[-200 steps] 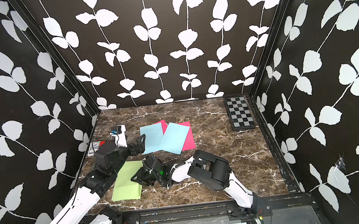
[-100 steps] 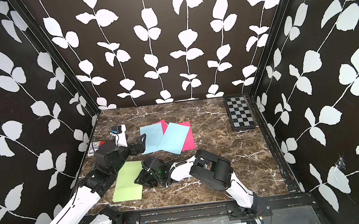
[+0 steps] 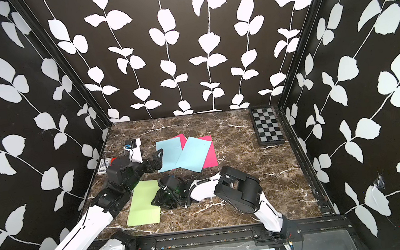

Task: Sort the scattered colored papers by color
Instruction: Place the colored paper.

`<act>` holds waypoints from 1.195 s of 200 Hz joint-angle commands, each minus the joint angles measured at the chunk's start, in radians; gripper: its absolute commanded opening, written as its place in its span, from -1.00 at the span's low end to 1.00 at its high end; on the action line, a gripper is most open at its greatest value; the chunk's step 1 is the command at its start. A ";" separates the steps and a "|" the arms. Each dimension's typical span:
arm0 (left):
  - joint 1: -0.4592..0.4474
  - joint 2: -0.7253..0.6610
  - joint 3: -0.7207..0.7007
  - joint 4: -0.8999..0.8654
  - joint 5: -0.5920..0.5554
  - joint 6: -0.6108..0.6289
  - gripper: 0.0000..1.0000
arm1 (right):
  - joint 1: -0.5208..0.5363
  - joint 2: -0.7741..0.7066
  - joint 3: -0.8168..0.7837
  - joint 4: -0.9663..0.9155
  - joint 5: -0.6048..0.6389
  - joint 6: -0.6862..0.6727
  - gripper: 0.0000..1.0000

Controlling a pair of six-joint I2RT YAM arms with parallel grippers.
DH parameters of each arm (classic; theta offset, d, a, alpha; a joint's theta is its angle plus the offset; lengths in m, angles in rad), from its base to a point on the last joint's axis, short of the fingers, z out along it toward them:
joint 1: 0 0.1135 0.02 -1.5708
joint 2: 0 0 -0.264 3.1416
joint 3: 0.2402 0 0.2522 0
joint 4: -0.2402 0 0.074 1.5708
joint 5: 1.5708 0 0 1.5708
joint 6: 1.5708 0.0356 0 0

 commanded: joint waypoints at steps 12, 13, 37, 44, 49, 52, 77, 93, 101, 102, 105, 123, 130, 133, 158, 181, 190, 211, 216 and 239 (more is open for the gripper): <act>0.013 -0.002 -0.009 0.032 0.005 -0.002 0.98 | -0.011 -0.088 0.008 -0.052 0.045 0.001 -0.07; 0.013 -0.002 -0.009 0.032 0.006 -0.002 0.98 | -0.012 -0.089 0.006 -0.053 0.045 0.000 -0.07; 0.017 0.007 -0.006 0.031 0.005 -0.002 0.98 | -0.023 -0.129 -0.031 -0.078 0.070 -0.017 -0.06; 0.018 0.011 -0.004 0.029 0.005 -0.002 0.98 | -0.026 -0.143 -0.048 -0.088 0.077 -0.021 -0.06; 0.019 0.013 -0.003 0.028 0.005 -0.002 0.98 | -0.030 -0.153 -0.063 -0.086 0.081 -0.023 -0.06; 0.018 0.014 -0.003 0.027 0.005 -0.002 0.98 | -0.032 -0.159 -0.072 -0.087 0.083 -0.027 -0.06; 0.027 0.031 0.008 0.026 -0.002 -0.004 0.98 | -0.057 -0.226 -0.116 -0.174 0.123 -0.101 -0.05; 0.033 0.062 0.029 0.017 -0.008 -0.005 0.98 | -0.084 -0.282 -0.121 -0.253 0.165 -0.181 -0.05; 0.035 0.083 0.045 0.011 -0.012 -0.005 0.98 | -0.102 -0.312 -0.114 -0.304 0.188 -0.227 -0.05; 0.036 0.087 0.048 0.011 -0.011 -0.005 0.98 | -0.104 -0.317 -0.113 -0.308 0.193 -0.232 -0.05; 0.036 0.096 0.055 0.008 -0.010 -0.003 0.98 | -0.111 -0.328 -0.110 -0.327 0.204 -0.252 -0.05; 0.039 0.169 0.104 -0.001 -0.001 -0.001 0.96 | -0.154 -0.400 -0.071 -0.452 0.282 -0.370 -0.04; 0.041 0.206 0.132 -0.009 0.007 0.002 0.95 | -0.172 -0.429 -0.057 -0.486 0.313 -0.415 -0.04; 0.041 0.222 0.144 -0.015 0.008 0.002 0.94 | -0.181 -0.440 -0.052 -0.501 0.326 -0.432 -0.04; 0.045 0.402 0.275 -0.063 0.051 0.010 0.79 | -0.260 -0.526 -0.023 -0.573 0.389 -0.544 0.04; 0.046 0.604 0.426 -0.117 0.110 0.006 0.57 | -0.328 -0.567 0.002 -0.617 0.422 -0.656 0.11; 0.047 0.678 0.480 -0.127 0.137 0.003 0.54 | -0.349 -0.573 0.014 -0.636 0.431 -0.700 0.17; 0.047 0.851 0.619 -0.168 0.192 -0.007 0.51 | -0.393 -0.570 0.023 -0.663 0.438 -0.803 0.22; 0.047 0.892 0.653 -0.179 0.212 -0.009 0.50 | -0.404 -0.569 0.017 -0.664 0.440 -0.812 0.24; 0.047 1.075 0.805 -0.230 0.289 -0.034 0.45 | -0.463 -0.560 -0.030 -0.626 0.390 -0.808 0.26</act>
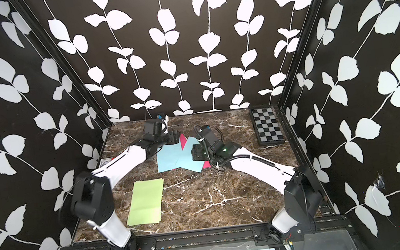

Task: Sort the scattered colored papers by color
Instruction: Place the colored paper, then pick up the colored paper from the center of the board.

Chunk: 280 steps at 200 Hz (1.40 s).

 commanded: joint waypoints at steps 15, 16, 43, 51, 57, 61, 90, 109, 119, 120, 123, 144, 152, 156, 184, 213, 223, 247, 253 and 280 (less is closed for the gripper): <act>0.005 0.205 0.182 -0.104 0.144 -0.048 0.44 | -0.077 0.017 -0.054 0.035 -0.061 -0.054 0.28; 0.004 0.211 0.185 -0.104 0.146 -0.050 0.45 | -0.080 0.017 -0.056 0.039 -0.065 -0.052 0.28; 0.005 0.298 0.230 -0.083 0.183 -0.096 0.45 | -0.133 0.060 -0.128 0.170 -0.175 0.006 0.29; 0.004 0.313 0.230 -0.068 0.193 -0.109 0.45 | -0.151 0.087 -0.145 0.213 -0.215 0.030 0.29; 0.006 0.325 0.233 -0.063 0.200 -0.118 0.45 | -0.161 0.108 -0.157 0.247 -0.244 0.045 0.29; 0.004 0.330 0.234 -0.064 0.203 -0.122 0.45 | -0.167 0.119 -0.162 0.266 -0.258 0.053 0.29; 0.005 0.329 0.200 -0.034 0.216 -0.140 0.41 | -0.179 0.172 -0.165 0.309 -0.291 0.078 0.27; 0.005 0.322 0.179 -0.028 0.223 -0.141 0.37 | -0.180 0.200 -0.163 0.318 -0.298 0.085 0.27; 0.006 0.320 0.168 -0.024 0.223 -0.142 0.34 | -0.182 0.214 -0.163 0.326 -0.306 0.091 0.26; 0.006 0.320 0.167 -0.023 0.224 -0.143 0.34 | -0.182 0.216 -0.162 0.326 -0.306 0.091 0.26; 0.005 0.319 0.162 -0.021 0.225 -0.145 0.33 | -0.182 0.220 -0.163 0.328 -0.307 0.093 0.26; 0.005 0.309 0.127 0.015 0.236 -0.160 0.29 | -0.184 0.244 -0.167 0.345 -0.316 0.104 0.25; 0.005 0.307 0.118 0.023 0.239 -0.164 0.29 | -0.183 0.248 -0.169 0.353 -0.319 0.107 0.24; 0.005 0.306 0.115 0.026 0.240 -0.166 0.29 | -0.183 0.249 -0.169 0.356 -0.319 0.107 0.24; 0.005 0.306 0.103 0.035 0.242 -0.171 0.29 | -0.185 0.254 -0.169 0.355 -0.312 0.112 0.24; 0.004 0.324 0.114 0.025 0.251 -0.177 0.30 | -0.194 0.273 -0.170 0.366 -0.319 0.121 0.23; 0.005 0.326 0.112 0.026 0.255 -0.180 0.30 | -0.201 0.285 -0.175 0.384 -0.332 0.130 0.23; 0.004 0.330 0.110 0.026 0.259 -0.185 0.30 | -0.214 0.317 -0.183 0.425 -0.356 0.145 0.21; 0.005 0.331 0.109 0.027 0.257 -0.185 0.30 | -0.217 0.326 -0.182 0.430 -0.361 0.148 0.20; 0.005 0.333 0.102 0.027 0.261 -0.186 0.30 | -0.231 0.365 -0.186 0.466 -0.385 0.165 0.18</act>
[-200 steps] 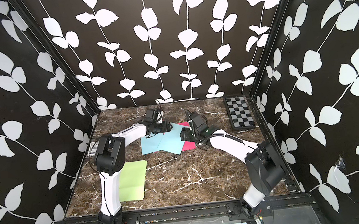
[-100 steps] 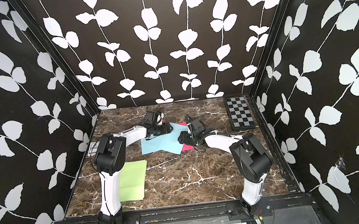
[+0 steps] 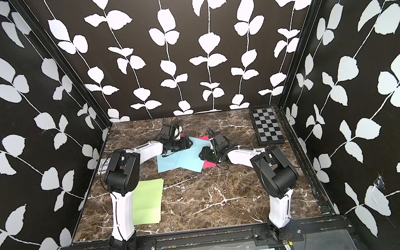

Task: Sort the scattered colored papers by color
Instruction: Pick up the colored paper from the center of the board.

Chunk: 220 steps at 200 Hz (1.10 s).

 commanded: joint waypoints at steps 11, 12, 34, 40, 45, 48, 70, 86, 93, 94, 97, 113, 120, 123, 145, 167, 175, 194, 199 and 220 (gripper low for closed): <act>0.000 -0.015 -0.026 -0.015 0.024 -0.011 0.31 | -0.020 0.044 -0.035 0.091 -0.049 0.036 0.18; 0.000 -0.015 -0.026 -0.015 0.023 -0.011 0.31 | -0.020 0.046 -0.036 0.092 -0.050 0.037 0.18; -0.001 -0.011 -0.027 -0.015 0.028 -0.014 0.31 | -0.029 0.076 -0.035 0.127 -0.076 0.057 0.18; 0.000 -0.011 -0.026 -0.013 0.029 -0.015 0.31 | -0.032 0.085 -0.036 0.138 -0.084 0.065 0.17; -0.001 -0.010 -0.028 -0.013 0.029 -0.016 0.31 | -0.033 0.091 -0.037 0.146 -0.089 0.072 0.17; -0.001 -0.010 -0.028 -0.013 0.030 -0.016 0.32 | -0.035 0.094 -0.037 0.153 -0.093 0.078 0.17; -0.001 -0.007 -0.028 -0.011 0.032 -0.018 0.32 | -0.041 0.118 -0.054 0.216 -0.119 0.118 0.17; -0.001 -0.004 -0.027 -0.011 0.033 -0.019 0.33 | -0.048 0.135 -0.070 0.276 -0.143 0.158 0.16; -0.001 -0.003 -0.026 -0.011 0.034 -0.019 0.33 | -0.052 0.142 -0.080 0.310 -0.153 0.178 0.15; 0.000 -0.003 -0.027 -0.010 0.034 -0.019 0.33 | -0.052 0.143 -0.081 0.315 -0.154 0.181 0.16; -0.001 -0.002 -0.027 -0.010 0.034 -0.019 0.32 | -0.052 0.146 -0.085 0.329 -0.156 0.190 0.15; -0.001 -0.001 -0.028 -0.011 0.033 -0.019 0.33 | -0.059 0.160 -0.100 0.390 -0.170 0.232 0.13; 0.000 0.001 -0.029 -0.011 0.033 -0.020 0.33 | -0.061 0.166 -0.105 0.417 -0.177 0.250 0.12; 0.000 0.002 -0.029 -0.010 0.034 -0.020 0.33 | -0.062 0.169 -0.108 0.429 -0.179 0.256 0.11; 0.000 0.006 -0.032 -0.011 0.037 -0.022 0.33 | -0.063 0.185 -0.122 0.501 -0.191 0.302 0.04; 0.000 0.006 -0.036 -0.009 0.036 -0.021 0.33 | -0.065 0.195 -0.130 0.547 -0.202 0.332 -0.08; 0.000 0.006 -0.036 -0.009 0.036 -0.022 0.34 | -0.065 0.196 -0.129 0.550 -0.203 0.335 -0.14; 0.000 0.006 -0.034 -0.010 0.036 -0.022 0.34 | -0.065 0.191 -0.127 0.551 -0.204 0.334 -0.32; 0.001 0.006 -0.035 -0.010 0.036 -0.022 0.34 | -0.066 0.190 -0.126 0.548 -0.204 0.332 -0.35; 0.000 0.006 -0.031 -0.009 0.036 -0.020 0.34 | -0.065 0.190 -0.123 0.544 -0.207 0.326 -0.57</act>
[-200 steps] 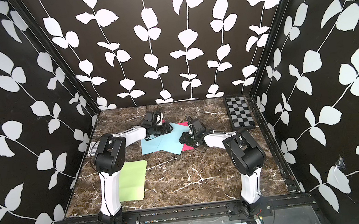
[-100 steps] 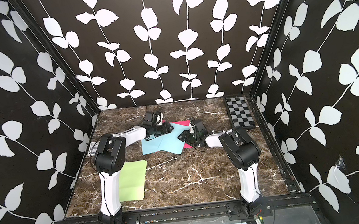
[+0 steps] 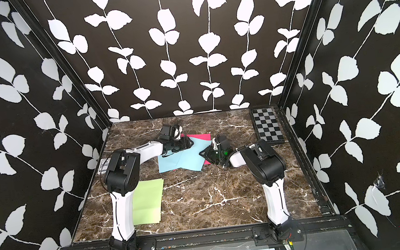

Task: Sort the scattered colored papers by color
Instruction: Pick up the colored paper from the center of the board.

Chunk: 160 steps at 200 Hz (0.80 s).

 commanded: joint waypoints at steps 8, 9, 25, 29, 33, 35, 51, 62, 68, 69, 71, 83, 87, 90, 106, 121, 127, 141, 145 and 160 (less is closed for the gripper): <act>0.001 0.006 -0.020 -0.026 0.007 -0.004 0.35 | -0.003 0.011 -0.021 0.019 0.000 0.018 -0.62; 0.000 0.006 -0.019 -0.026 0.007 -0.004 0.35 | -0.002 0.011 -0.021 0.018 -0.001 0.018 -0.63; 0.000 0.006 -0.011 -0.029 0.010 -0.001 0.35 | -0.003 0.013 -0.014 0.015 -0.002 0.014 -0.74; 0.001 0.006 -0.009 -0.030 0.010 0.000 0.35 | -0.003 0.014 -0.012 0.016 -0.003 0.013 -0.76; 0.001 0.006 -0.008 -0.032 0.011 0.001 0.35 | -0.004 0.014 -0.012 0.016 -0.003 0.013 -0.79; 0.001 0.006 -0.007 -0.033 0.011 0.001 0.35 | -0.004 0.014 -0.010 0.016 -0.004 0.011 -0.80; 0.001 0.006 0.000 -0.033 0.014 0.004 0.35 | -0.005 0.014 -0.001 0.011 -0.008 0.007 -0.96; 0.001 0.004 0.004 -0.033 0.019 0.007 0.36 | -0.004 0.015 0.003 0.008 -0.010 0.006 -1.00; 0.001 0.003 0.007 -0.034 0.020 0.010 0.37 | -0.005 0.015 0.006 0.006 -0.010 0.004 -1.00; 0.001 0.003 0.008 -0.034 0.021 0.010 0.36 | -0.005 0.014 0.007 0.005 -0.012 0.004 -1.00; 0.000 0.003 0.009 -0.034 0.021 0.011 0.37 | -0.005 0.014 0.008 0.004 -0.012 0.004 -1.00; 0.000 -0.003 0.017 -0.032 0.026 0.019 0.38 | -0.004 0.010 0.012 -0.003 -0.016 -0.001 -1.00; 0.000 -0.006 0.017 -0.031 0.029 0.022 0.38 | -0.004 0.008 0.013 -0.003 -0.017 -0.003 -1.00; 0.001 -0.008 0.020 -0.028 0.032 0.025 0.38 | -0.004 0.005 0.013 -0.004 -0.017 -0.005 -1.00; 0.001 -0.026 0.029 -0.024 0.035 0.043 0.39 | -0.005 -0.010 0.015 -0.015 -0.018 -0.014 -1.00; 0.001 -0.048 0.040 -0.024 0.035 0.067 0.41 | -0.005 -0.030 0.016 -0.024 -0.021 -0.024 -1.00; 0.001 -0.059 0.044 -0.024 0.034 0.077 0.42 | -0.004 -0.040 0.016 -0.027 -0.021 -0.028 -1.00; 0.001 -0.083 0.051 -0.026 0.030 0.101 0.43 | -0.005 -0.066 0.019 -0.038 -0.025 -0.035 -1.00; 0.001 -0.092 0.053 -0.027 0.027 0.108 0.44 | -0.005 -0.073 0.020 -0.040 -0.025 -0.037 -1.00; 0.004 -0.127 0.052 -0.027 0.014 0.133 0.46 | -0.005 -0.105 0.029 -0.064 -0.031 -0.049 -1.00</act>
